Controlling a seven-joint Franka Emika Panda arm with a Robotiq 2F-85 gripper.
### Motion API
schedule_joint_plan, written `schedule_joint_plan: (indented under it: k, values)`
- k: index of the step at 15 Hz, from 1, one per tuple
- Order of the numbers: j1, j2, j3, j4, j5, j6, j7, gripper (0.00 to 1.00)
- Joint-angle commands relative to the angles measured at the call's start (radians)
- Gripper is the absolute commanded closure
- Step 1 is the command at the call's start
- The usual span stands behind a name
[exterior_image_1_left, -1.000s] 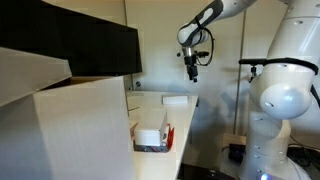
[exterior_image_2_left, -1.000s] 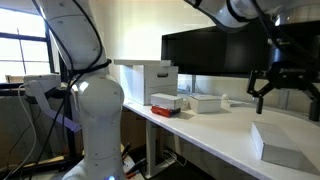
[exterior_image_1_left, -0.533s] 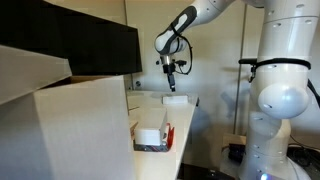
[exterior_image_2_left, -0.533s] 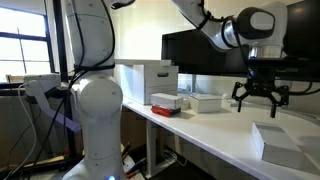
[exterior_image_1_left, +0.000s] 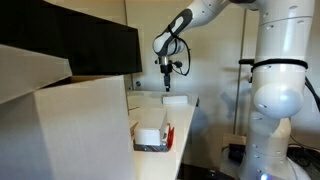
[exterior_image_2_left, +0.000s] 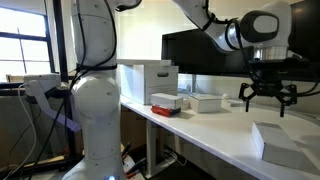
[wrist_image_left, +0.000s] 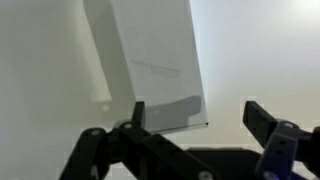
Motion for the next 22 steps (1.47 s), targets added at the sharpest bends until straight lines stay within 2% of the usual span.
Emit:
schedule_joint_plan:
  k: [1,22]
  values:
    - [-0.035,0.009,0.03,0.01,-0.001,0.02,0.053,0.0]
    - [-0.043,0.001,0.043,0.006,-0.002,0.001,0.052,0.0]
